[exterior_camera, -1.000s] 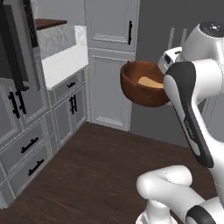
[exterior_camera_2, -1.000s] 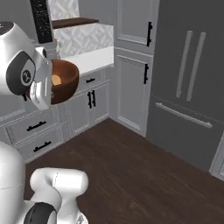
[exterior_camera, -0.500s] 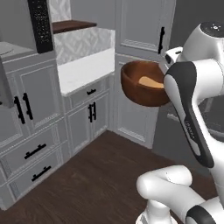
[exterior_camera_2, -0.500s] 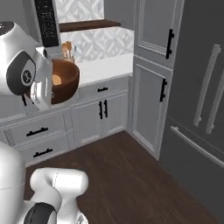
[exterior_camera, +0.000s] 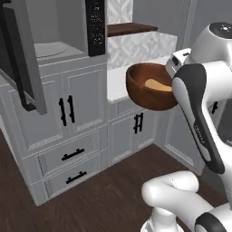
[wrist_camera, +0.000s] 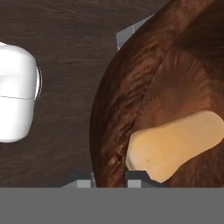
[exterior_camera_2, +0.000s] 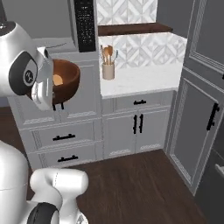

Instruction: Pick the squash from the sink and place it in the bowl. Then pick the bowl and place it in the microwave. Then close the microwave door and press the start button.

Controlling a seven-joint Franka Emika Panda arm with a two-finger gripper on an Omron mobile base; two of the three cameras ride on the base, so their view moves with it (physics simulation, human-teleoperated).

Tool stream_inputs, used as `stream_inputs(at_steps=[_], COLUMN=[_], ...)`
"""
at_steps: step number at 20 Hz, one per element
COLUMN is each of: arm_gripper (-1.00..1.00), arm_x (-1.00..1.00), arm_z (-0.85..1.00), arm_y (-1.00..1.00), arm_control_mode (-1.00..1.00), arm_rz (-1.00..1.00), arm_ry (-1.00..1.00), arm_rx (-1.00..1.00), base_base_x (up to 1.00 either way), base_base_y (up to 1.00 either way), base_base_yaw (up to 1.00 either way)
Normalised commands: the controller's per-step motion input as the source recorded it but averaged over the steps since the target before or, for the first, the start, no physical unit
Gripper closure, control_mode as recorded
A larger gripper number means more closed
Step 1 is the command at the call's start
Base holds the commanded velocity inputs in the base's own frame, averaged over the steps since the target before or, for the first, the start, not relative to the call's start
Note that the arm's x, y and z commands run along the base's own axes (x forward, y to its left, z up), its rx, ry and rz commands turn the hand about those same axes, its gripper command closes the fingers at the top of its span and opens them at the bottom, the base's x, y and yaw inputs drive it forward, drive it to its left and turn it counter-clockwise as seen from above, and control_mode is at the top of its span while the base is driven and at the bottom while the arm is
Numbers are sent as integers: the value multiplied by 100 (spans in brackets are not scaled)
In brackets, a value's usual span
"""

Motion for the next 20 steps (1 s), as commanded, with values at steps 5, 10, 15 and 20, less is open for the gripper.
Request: stream_inputs(at_steps=[5,10,15,20], arm_gripper=[100,100,100,100], arm_x=[0,0,0,0], arm_z=[0,0,0,0], arm_y=[0,0,0,0], arm_control_mode=[100,100,100,100], arm_rz=[0,0,0,0], arm_ry=[0,0,0,0], arm_rx=[0,0,0,0], base_base_x=[92,46,13,35], base_base_y=[11,44,44,0], base_base_yaw=[23,11,10,30])
